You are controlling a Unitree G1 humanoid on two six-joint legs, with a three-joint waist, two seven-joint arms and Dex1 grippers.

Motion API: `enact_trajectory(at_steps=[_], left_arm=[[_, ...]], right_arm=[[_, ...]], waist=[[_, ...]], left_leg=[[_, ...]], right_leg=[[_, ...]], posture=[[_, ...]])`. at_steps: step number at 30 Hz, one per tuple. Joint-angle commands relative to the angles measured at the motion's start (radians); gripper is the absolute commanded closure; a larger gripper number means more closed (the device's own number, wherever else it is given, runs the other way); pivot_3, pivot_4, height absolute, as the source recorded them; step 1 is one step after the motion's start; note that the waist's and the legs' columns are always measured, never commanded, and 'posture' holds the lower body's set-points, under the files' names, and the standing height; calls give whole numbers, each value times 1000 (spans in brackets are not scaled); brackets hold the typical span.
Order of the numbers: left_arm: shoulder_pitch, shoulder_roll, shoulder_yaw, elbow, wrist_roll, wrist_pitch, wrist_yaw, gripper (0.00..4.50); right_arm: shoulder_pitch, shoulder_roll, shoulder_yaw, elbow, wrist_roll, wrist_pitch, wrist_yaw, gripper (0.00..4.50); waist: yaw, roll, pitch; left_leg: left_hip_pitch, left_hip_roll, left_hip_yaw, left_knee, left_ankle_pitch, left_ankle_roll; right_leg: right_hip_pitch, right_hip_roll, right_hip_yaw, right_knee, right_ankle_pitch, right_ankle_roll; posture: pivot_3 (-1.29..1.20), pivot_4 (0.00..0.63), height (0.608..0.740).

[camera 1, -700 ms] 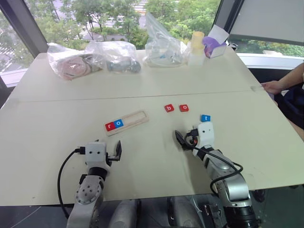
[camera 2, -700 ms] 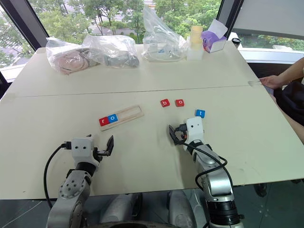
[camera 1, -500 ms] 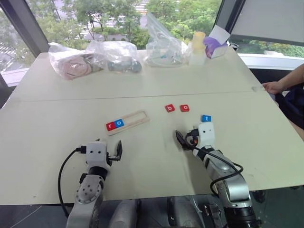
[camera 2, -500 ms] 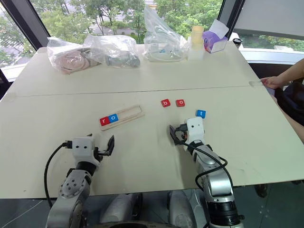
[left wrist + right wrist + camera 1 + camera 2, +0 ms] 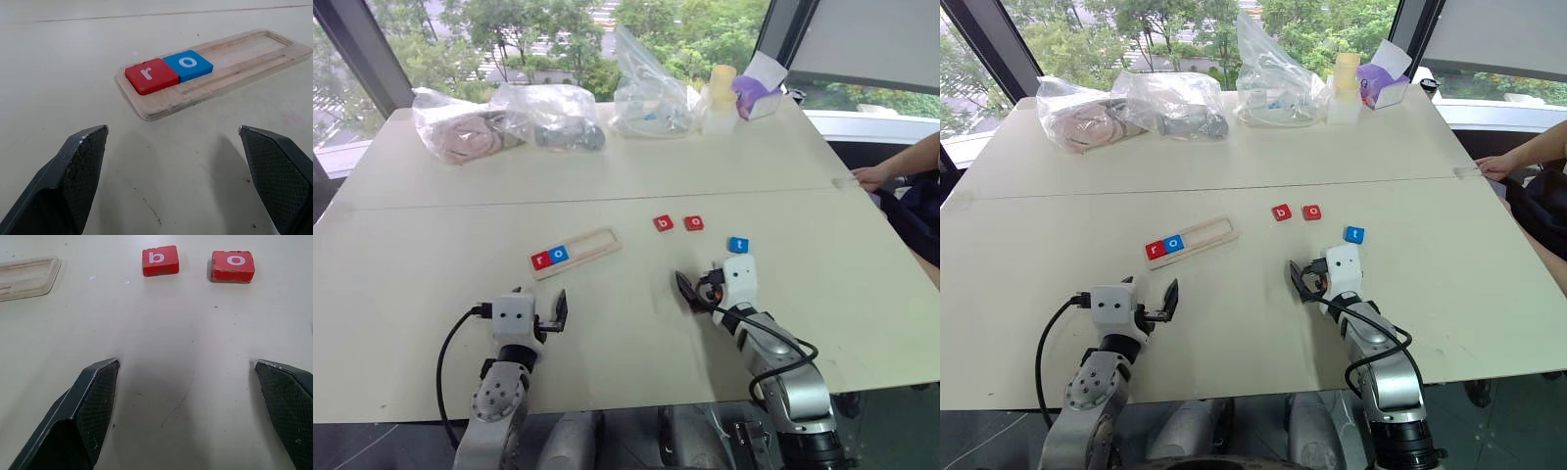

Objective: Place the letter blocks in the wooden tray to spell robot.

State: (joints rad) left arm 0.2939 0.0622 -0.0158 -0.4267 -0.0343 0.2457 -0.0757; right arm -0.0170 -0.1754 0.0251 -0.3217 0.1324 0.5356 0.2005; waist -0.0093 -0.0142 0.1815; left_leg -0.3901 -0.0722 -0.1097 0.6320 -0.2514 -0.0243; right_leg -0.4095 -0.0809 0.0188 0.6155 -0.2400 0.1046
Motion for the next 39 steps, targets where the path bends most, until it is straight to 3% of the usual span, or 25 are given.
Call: enact_trajectory(at_steps=[1, 9, 14, 17, 22, 25, 31, 39], left_arm=[[-8, 1, -3, -7, -8, -31, -9, 0], [-75, -3, 2, 23, -3, -20, -6, 0], [-117, 42, 26, 16, -31, -8, -58, 0], [-148, 114, 42, -23, -86, 0, -152, 0], [-237, 248, 61, -64, -226, 81, -332, 0], [-325, 372, 83, -35, -312, 130, -483, 0], [-462, 567, 85, 144, -363, 140, -714, 0], [-610, 697, 49, 439, -309, -2, -960, 0]], right_arm=[[18, -7, -11, -8, 3, 16, -1, 43], [21, -29, -26, -16, -3, -4, 4, 43], [-25, -72, -11, 2, -13, -56, 43, 43], [-55, -117, -7, 0, -27, -99, 76, 43], [-154, -185, -59, -19, 54, -12, 158, 43], [-222, -298, -87, -39, 128, 63, 290, 43], [-276, -525, -63, -78, 226, 111, 548, 43], [-317, -596, -32, -113, 244, 109, 633, 43]], waist=[[0, 0, 0], [4, 0, 0], [2, 0, 0], [-1, 1, 1], [-2, 2, 1], [0, 3, 3], [-5, 4, 3], [0, 4, 4]], left_leg=[[0, 0, 0, 0, 0, 0], [0, 0, 0, 0, 0, 0], [0, 0, 0, 0, 0, 0], [0, 0, 0, 0, 0, 0], [-1, 0, 0, 0, 0, 0], [-1, -1, 0, 1, 0, 0], [-1, 0, 0, -1, 0, 0], [-1, 0, 0, -1, 0, 1]], right_leg=[[0, 0, 0, 0, 0, 0], [0, 0, 0, 0, 0, 0], [0, 0, -1, 0, 1, -1], [-1, 1, -1, 0, 1, -1], [-1, 1, -1, 1, 1, -1], [-1, 1, -1, 1, 1, -1], [-1, 1, -1, 1, 1, -1], [-2, 0, -1, 1, 3, 2]], posture=[[0, 150, 740], [0, 150, 740], [0, 150, 740], [0, 150, 740], [0, 150, 740], [0, 150, 740], [0, 150, 740], [0, 150, 740]])
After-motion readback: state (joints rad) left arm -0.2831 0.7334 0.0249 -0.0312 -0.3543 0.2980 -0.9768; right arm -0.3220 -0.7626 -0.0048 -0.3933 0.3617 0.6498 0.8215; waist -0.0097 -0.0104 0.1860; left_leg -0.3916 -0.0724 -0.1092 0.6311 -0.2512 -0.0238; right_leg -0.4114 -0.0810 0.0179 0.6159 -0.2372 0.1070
